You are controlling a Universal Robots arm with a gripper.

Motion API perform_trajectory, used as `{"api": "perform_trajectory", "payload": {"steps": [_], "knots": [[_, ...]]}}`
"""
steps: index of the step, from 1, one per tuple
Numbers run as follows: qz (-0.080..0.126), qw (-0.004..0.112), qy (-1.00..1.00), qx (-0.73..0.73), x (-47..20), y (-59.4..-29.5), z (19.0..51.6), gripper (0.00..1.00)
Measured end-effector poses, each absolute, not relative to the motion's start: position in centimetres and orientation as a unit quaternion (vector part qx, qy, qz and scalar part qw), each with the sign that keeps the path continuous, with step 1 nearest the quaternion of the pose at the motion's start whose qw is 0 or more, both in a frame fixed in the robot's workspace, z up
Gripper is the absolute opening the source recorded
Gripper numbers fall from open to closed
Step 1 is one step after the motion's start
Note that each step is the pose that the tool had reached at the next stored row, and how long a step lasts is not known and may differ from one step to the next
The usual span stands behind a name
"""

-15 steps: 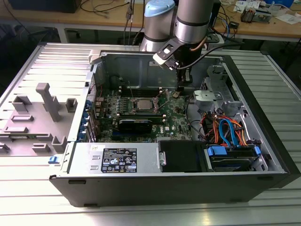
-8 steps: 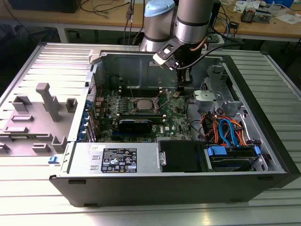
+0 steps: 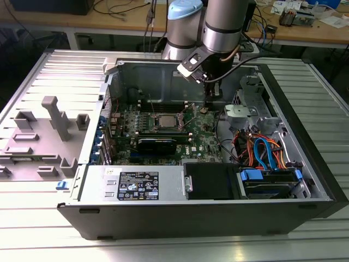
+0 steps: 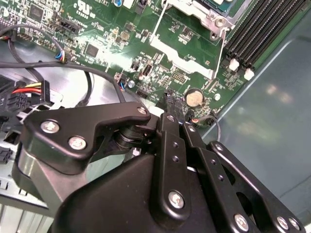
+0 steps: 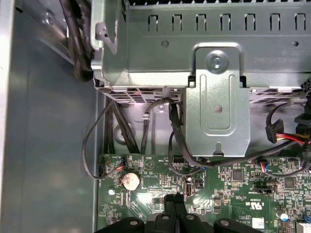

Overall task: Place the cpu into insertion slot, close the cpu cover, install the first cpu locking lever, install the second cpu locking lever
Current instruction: 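Close the cpu cover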

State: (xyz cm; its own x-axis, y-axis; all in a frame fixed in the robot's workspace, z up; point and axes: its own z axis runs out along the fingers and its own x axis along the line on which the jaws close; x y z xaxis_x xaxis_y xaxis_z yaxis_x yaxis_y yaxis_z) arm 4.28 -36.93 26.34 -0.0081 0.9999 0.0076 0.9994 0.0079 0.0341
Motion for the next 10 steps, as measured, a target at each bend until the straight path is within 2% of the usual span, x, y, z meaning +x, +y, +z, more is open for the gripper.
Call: {"api": "perform_trajectory", "payload": {"steps": [10], "knots": [[0.000, -0.005, 0.715, 0.699, 3.70, -37.27, 25.23, 0.11]]}}
